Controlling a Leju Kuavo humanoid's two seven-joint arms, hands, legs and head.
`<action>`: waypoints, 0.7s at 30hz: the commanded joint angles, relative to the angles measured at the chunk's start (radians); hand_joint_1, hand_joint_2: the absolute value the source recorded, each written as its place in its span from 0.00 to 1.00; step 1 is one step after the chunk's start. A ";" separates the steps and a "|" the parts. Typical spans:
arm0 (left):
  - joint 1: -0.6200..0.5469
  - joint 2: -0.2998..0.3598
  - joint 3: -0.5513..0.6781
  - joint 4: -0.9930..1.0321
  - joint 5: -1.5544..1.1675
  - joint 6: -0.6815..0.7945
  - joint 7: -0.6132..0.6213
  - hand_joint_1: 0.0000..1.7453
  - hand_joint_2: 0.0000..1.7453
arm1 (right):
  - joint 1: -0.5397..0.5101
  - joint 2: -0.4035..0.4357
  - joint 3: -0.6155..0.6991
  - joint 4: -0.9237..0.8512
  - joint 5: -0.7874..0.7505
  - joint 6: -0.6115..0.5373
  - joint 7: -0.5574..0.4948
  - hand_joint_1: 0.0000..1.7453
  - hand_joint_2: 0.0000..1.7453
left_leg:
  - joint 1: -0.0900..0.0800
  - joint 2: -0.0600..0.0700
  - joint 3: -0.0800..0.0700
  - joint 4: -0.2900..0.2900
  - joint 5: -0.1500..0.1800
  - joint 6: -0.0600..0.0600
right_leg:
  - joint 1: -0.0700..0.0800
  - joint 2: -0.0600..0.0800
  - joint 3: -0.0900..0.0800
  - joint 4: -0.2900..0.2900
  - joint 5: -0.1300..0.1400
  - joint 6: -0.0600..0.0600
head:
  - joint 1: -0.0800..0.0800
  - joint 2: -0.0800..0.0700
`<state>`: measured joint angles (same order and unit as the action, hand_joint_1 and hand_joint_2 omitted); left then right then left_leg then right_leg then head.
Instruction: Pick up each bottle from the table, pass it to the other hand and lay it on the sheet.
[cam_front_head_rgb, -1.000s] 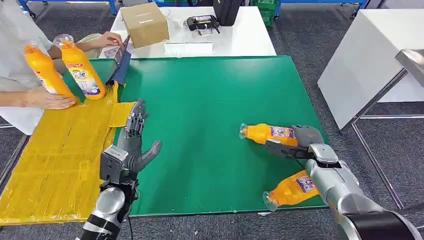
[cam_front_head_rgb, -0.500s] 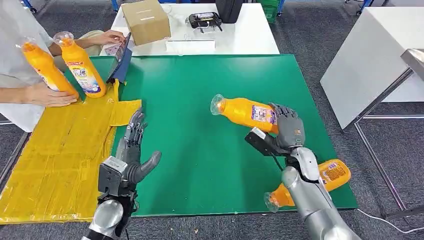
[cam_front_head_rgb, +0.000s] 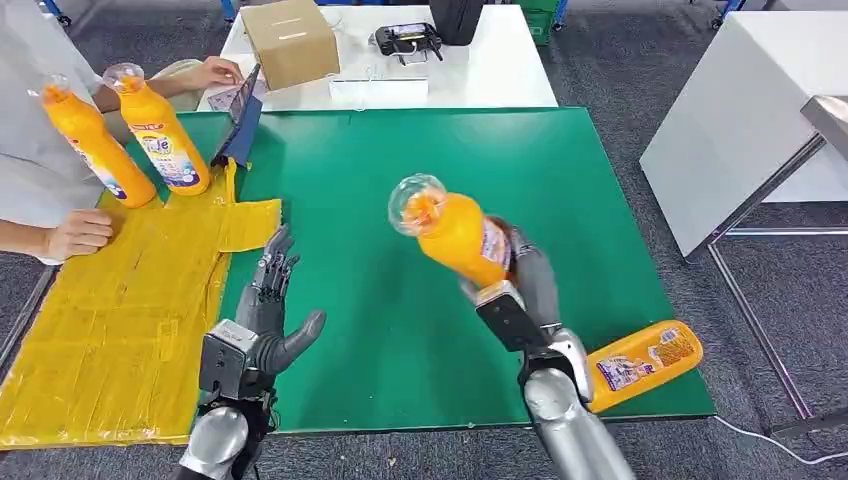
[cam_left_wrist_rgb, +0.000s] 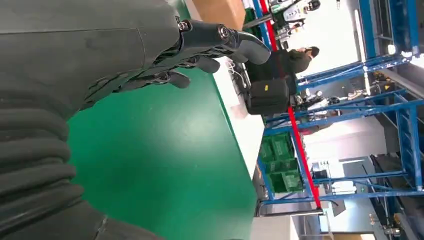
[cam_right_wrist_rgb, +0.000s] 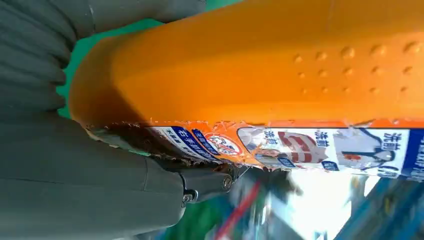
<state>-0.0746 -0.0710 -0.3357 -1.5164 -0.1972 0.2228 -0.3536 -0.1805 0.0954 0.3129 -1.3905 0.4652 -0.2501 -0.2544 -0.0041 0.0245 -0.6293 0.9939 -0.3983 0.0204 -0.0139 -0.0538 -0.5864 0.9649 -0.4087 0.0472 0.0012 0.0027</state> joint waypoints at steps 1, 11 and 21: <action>-0.049 0.003 -0.065 0.035 0.004 -0.006 -0.006 0.00 1.00 | -0.093 0.071 0.184 0.221 -0.080 0.068 -0.010 1.00 1.00 | 0.001 0.001 0.004 0.000 -0.001 -0.001 | 0.000 0.005 0.003 -0.001 -0.001 -0.002 | 0.000 0.000; -0.093 0.020 -0.219 0.016 -0.076 0.025 -0.032 0.00 1.00 | -0.216 0.131 0.316 0.478 -0.082 0.118 -0.008 1.00 1.00 | 0.002 0.000 0.006 0.001 -0.003 -0.002 | 0.000 0.007 0.006 0.000 -0.002 -0.003 | 0.000 0.000; -0.109 0.019 -0.236 0.023 -0.102 0.048 -0.043 0.00 1.00 | -0.239 0.136 0.373 0.501 -0.028 0.103 0.026 1.00 1.00 | 0.001 -0.002 0.003 0.000 -0.001 -0.001 | 0.000 0.003 0.004 0.000 -0.002 -0.002 | 0.000 0.000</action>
<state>-0.1377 -0.0732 -0.5097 -1.5240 -0.2903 0.2667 -0.3952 -0.3510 0.2342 0.6092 -1.0078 0.4284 -0.1461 -0.2392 -0.0043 0.0244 -0.6299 0.9940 -0.3979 0.0205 -0.0142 -0.0540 -0.5866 0.9651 -0.4090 0.0468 0.0011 0.0027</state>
